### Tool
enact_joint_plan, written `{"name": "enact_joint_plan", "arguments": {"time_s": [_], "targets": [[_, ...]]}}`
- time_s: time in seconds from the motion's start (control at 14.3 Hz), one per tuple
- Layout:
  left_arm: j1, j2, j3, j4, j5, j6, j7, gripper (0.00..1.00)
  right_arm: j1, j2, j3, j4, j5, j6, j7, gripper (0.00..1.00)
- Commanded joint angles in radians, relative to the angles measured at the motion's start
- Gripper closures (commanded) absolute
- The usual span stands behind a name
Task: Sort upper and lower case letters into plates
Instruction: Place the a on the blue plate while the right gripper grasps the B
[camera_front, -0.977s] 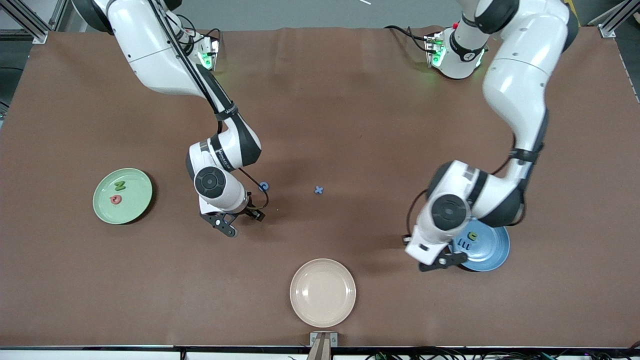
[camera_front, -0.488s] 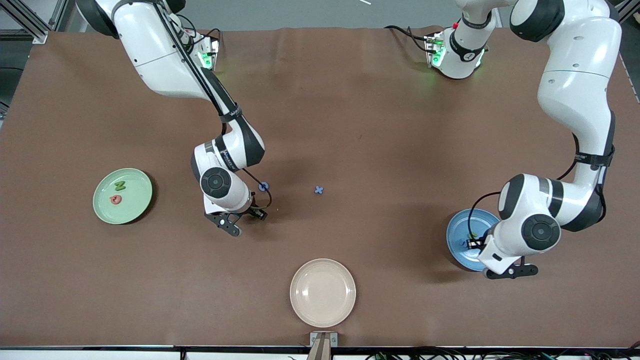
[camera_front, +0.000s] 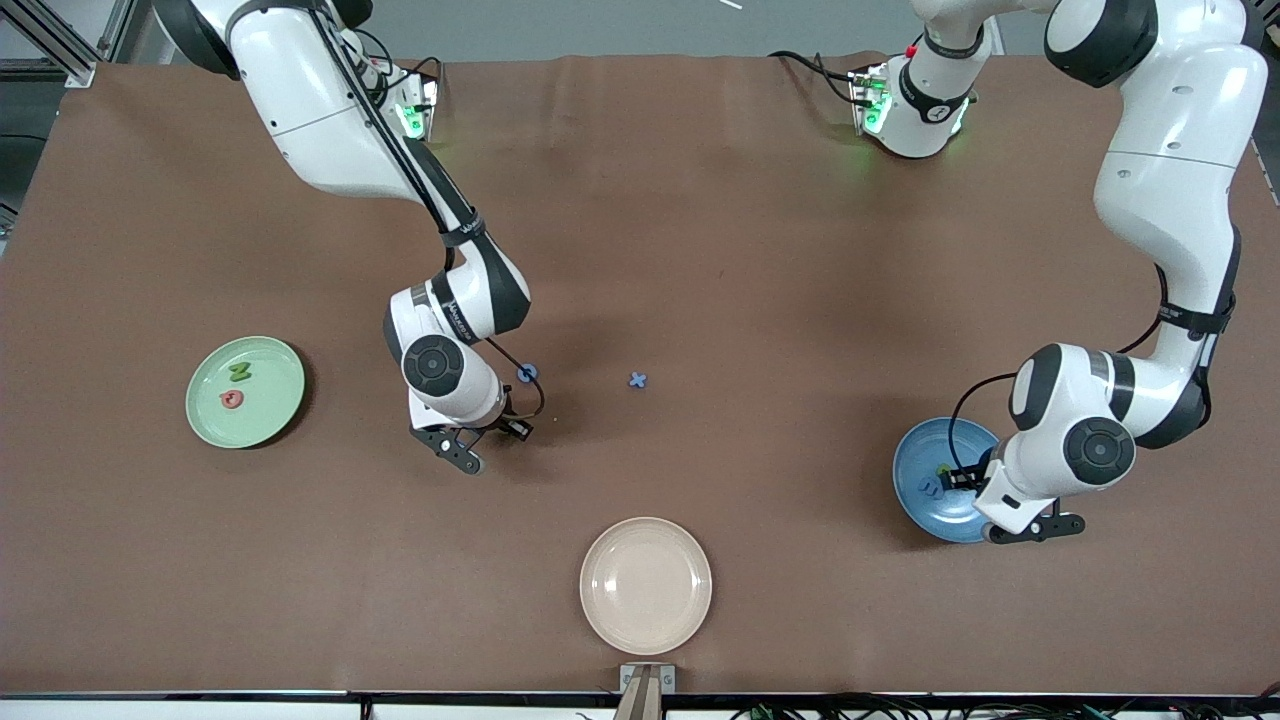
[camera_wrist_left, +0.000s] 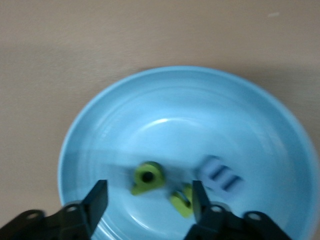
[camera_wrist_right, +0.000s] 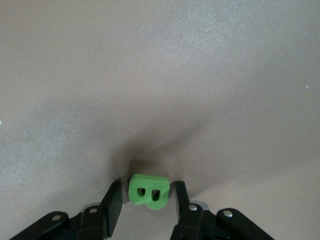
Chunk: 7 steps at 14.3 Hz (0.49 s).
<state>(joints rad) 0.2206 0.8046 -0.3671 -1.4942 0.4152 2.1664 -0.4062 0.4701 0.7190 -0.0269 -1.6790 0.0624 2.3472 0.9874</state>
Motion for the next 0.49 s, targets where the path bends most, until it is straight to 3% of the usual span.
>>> {"name": "enact_joint_plan", "arguments": {"time_s": [0.0, 0.42], "targets": [[0.0, -0.116, -0.036, -0.11, -0.001, 0.0, -0.019, 0.0, 0.015, 0.011, -0.018, 0.005, -0.023, 0.001, 0.023, 0.61], [-0.007, -0.148, -0.237, -0.176, -0.001, -0.059, -0.314, 0.0, 0.007, 0.002, -0.021, 0.005, -0.018, -0.015, 0.022, 0.8]]}}
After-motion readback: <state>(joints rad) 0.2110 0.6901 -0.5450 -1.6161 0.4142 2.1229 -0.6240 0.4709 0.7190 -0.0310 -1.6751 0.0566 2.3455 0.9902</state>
